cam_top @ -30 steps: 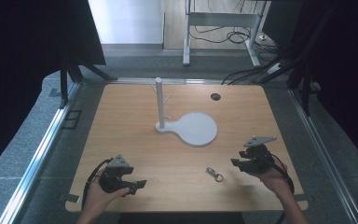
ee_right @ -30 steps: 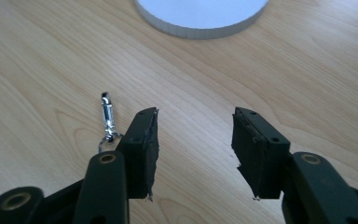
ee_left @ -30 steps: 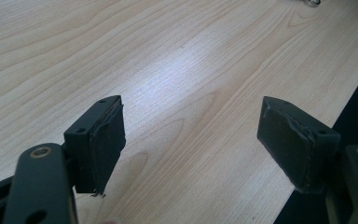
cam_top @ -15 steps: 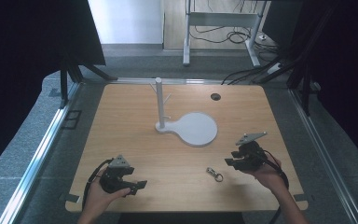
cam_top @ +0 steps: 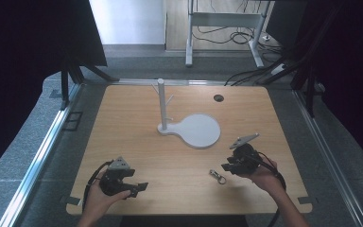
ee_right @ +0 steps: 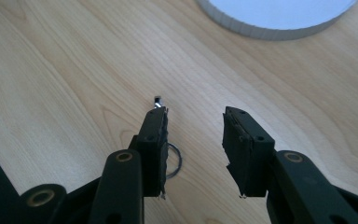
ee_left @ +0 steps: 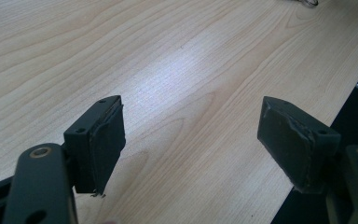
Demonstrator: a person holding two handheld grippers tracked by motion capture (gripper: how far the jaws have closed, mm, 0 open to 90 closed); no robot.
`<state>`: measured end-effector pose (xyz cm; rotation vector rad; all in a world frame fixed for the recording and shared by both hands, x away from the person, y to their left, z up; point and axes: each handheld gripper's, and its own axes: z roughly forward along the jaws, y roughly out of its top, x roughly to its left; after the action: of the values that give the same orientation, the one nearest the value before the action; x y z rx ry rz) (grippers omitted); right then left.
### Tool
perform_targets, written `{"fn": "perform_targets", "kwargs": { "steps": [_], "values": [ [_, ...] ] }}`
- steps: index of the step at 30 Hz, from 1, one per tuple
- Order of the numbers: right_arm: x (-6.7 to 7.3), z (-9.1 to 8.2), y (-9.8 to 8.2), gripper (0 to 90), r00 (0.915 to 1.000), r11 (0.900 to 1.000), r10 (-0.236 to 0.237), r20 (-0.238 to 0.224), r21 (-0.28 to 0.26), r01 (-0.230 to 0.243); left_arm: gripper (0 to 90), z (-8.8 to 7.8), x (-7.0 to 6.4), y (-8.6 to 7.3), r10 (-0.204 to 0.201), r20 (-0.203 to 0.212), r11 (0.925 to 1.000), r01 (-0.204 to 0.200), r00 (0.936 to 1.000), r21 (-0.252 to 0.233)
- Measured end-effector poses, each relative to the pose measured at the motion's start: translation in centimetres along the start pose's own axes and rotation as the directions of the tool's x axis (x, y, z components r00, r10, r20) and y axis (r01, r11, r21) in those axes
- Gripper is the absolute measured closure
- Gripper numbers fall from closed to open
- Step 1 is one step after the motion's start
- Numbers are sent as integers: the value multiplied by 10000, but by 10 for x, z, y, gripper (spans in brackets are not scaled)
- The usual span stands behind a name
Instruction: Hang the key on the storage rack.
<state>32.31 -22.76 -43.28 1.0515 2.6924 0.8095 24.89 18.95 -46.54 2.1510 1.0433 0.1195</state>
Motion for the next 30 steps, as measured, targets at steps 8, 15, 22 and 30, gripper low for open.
{"fn": "perform_targets", "kwargs": {
  "steps": [8,15,22,30],
  "values": [
    [6,13,3,626,9995,9983,-170,-273,560,186,236,1,0,0,18,23,10000,-18,10000,62],
    [10,23,4,657,9986,9952,-254,-471,932,297,236,2,0,0,23,40,10000,-24,10000,75],
    [14,34,6,667,9980,9907,-345,-522,1300,410,236,3,0,0,33,59,9999,-34,10000,117],
    [15,45,5,670,9977,9866,-351,-581,1572,439,236,1,1,-1,6,41,10000,-7,10000,82]
  ]
}}
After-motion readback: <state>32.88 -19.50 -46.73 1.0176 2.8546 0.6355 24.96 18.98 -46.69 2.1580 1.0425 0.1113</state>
